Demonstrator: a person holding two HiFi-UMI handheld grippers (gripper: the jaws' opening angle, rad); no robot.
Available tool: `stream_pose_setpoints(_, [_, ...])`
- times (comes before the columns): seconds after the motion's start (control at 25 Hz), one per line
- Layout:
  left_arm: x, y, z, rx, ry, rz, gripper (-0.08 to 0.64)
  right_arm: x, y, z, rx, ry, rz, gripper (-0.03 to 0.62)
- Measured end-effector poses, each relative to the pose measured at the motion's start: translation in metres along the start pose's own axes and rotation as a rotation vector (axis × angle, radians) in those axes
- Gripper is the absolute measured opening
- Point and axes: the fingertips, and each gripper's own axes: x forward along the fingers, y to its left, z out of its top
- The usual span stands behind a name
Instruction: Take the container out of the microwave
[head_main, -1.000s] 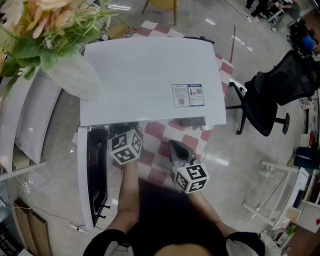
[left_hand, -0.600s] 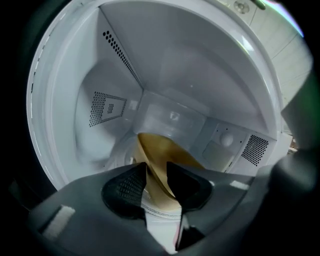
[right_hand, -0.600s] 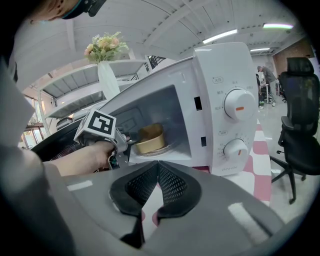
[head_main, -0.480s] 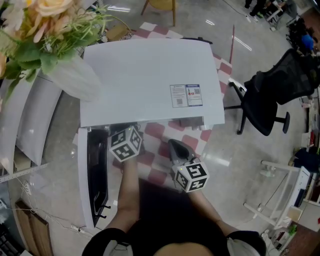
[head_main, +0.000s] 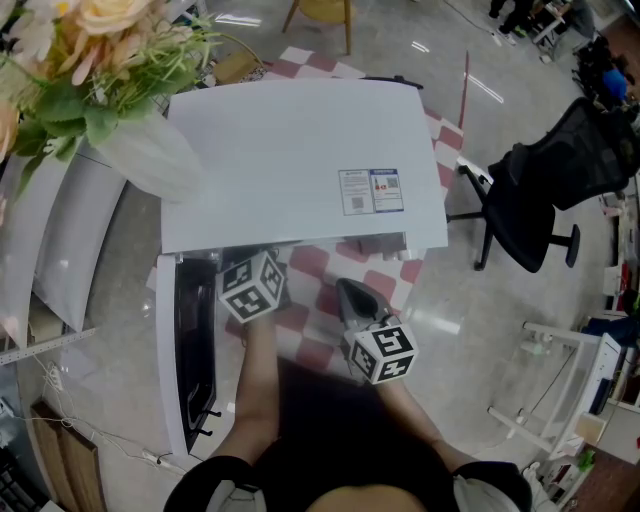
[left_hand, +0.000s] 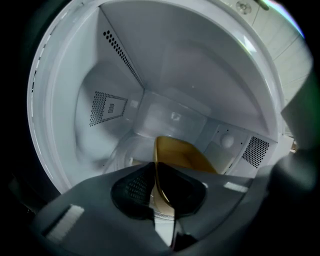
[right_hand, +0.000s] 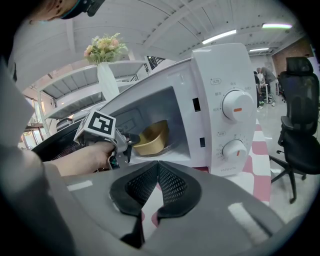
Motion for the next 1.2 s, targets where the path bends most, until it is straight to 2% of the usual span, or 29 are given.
stream_pose_setpoints(1.2, [-0.035, -0.008, -0.013, 0.018, -0.007, 0.001, 0.02, -0.025, 0.001, -0.013, -0.013, -0.016, 0.019, 0.0])
